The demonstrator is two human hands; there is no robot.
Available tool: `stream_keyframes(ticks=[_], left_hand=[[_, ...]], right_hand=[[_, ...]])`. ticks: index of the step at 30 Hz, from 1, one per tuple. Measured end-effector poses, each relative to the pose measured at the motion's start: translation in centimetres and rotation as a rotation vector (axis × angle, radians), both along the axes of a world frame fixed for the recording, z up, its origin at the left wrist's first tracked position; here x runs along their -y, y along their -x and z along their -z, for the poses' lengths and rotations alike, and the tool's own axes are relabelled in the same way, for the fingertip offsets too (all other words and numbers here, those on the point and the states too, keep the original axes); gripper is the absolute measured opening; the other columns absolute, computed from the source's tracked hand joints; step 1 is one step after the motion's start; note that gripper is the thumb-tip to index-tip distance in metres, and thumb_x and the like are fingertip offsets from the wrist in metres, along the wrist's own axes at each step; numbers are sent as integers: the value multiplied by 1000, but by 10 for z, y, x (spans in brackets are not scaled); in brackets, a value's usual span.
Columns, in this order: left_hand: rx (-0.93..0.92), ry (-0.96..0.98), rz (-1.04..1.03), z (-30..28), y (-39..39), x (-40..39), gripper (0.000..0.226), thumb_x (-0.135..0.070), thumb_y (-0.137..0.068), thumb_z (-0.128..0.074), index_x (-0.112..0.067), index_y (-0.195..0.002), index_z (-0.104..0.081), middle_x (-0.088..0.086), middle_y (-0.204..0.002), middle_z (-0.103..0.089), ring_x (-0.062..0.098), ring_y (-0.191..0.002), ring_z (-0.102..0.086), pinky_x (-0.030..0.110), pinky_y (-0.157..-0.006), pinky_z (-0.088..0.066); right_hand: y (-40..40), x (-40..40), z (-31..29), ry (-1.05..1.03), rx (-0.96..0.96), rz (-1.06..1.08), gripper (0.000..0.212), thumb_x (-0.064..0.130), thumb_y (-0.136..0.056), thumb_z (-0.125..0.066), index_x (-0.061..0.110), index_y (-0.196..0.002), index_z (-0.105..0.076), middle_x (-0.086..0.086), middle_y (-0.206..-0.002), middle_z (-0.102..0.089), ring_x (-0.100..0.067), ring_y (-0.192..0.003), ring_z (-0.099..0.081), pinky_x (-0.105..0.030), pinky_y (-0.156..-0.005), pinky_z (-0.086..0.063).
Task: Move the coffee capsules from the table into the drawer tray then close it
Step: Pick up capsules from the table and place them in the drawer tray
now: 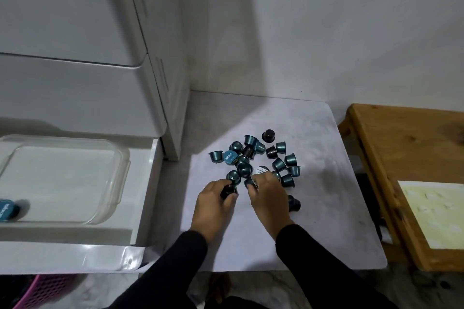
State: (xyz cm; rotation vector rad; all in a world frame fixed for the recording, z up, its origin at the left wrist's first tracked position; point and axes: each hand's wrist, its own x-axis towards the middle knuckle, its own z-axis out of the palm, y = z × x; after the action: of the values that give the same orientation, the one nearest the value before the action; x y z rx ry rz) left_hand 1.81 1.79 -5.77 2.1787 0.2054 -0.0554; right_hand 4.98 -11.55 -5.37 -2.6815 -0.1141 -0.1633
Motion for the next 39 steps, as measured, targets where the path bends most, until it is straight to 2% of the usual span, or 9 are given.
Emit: stream_keyframes(ticks=[4, 7, 12, 17, 19, 22, 27, 36, 39], left_hand=[[-2, 81, -105, -3, 2, -6, 19, -25, -86, -61, -24, -103, -67, -10, -94, -66, 2, -85, -58, 4, -76, -39], [22, 50, -130, -4, 2, -14, 14, -21, -89, -58, -20, -95, -70, -12, -87, -64, -4, -77, -53, -5, -73, -33], [8, 40, -241, 2, -3, -24, 16, -18, -91, -56, -15, -95, -71, -1, -95, -70, 4, -85, -56, -2, -74, -30], [60, 55, -293, -1, 1, -27, 15, -19, -88, -61, -12, -97, -71, 0, -98, -66, 8, -86, -59, -10, -74, -27], [58, 83, -286, -2, 4, -26, 15, -22, -84, -67, -14, -96, -71, -2, -97, -62, 5, -83, -57, -10, -74, -29], [58, 98, -259, -2, 5, -25, 10, -22, -81, -70, -17, -89, -73, -3, -94, -61, -4, -79, -56, -7, -73, -32], [97, 91, -199, -1, 6, -26, 9, -14, -85, -64, -17, -83, -73, -1, -88, -63, -12, -82, -55, -4, -74, -35], [113, -6, -55, 1, 6, -27, 14, -6, -87, -61, -13, -91, -73, -4, -88, -57, 2, -77, -55, -3, -76, -34], [124, -31, -39, 2, 9, -25, 14, -10, -88, -60, -13, -96, -72, -5, -92, -57, 6, -82, -55, -4, -78, -33]], right_hand=[[5, -4, 3, -9, -12, -34, 13, 9, -76, -67, 7, -89, -66, -13, -86, -63, -32, -84, -62, -36, -54, -50], [11, -4, 8, -42, 9, -66, 16, 11, -70, -74, 10, -85, -68, -8, -83, -64, -28, -78, -65, -28, -52, -50], [14, -5, 8, -119, -22, -82, 9, 17, -78, -68, 13, -86, -69, -10, -95, -60, -25, -79, -63, -28, -59, -51], [8, -6, 14, -244, -103, -39, 12, 8, -82, -62, 9, -90, -71, -13, -109, -56, -25, -96, -59, -25, -80, -46], [6, -7, 15, -308, -154, -9, 13, 8, -82, -62, 9, -91, -71, -11, -110, -55, -21, -99, -57, -31, -87, -50], [7, -8, 11, -351, -193, 3, 16, 6, -82, -60, 9, -92, -71, -9, -106, -55, -18, -94, -56, -36, -86, -51], [11, -9, 6, -335, -214, 2, 18, 1, -80, -59, 9, -90, -72, -10, -102, -54, -17, -82, -55, -20, -80, -43], [14, -10, 4, -307, -212, 32, 20, 2, -80, -59, 12, -89, -74, -8, -93, -59, -14, -95, -50, -7, -78, -30], [16, -9, 4, -304, -182, 60, 19, 6, -79, -58, 12, -86, -74, 11, -77, -52, -21, -95, -55, -10, -80, -33]])
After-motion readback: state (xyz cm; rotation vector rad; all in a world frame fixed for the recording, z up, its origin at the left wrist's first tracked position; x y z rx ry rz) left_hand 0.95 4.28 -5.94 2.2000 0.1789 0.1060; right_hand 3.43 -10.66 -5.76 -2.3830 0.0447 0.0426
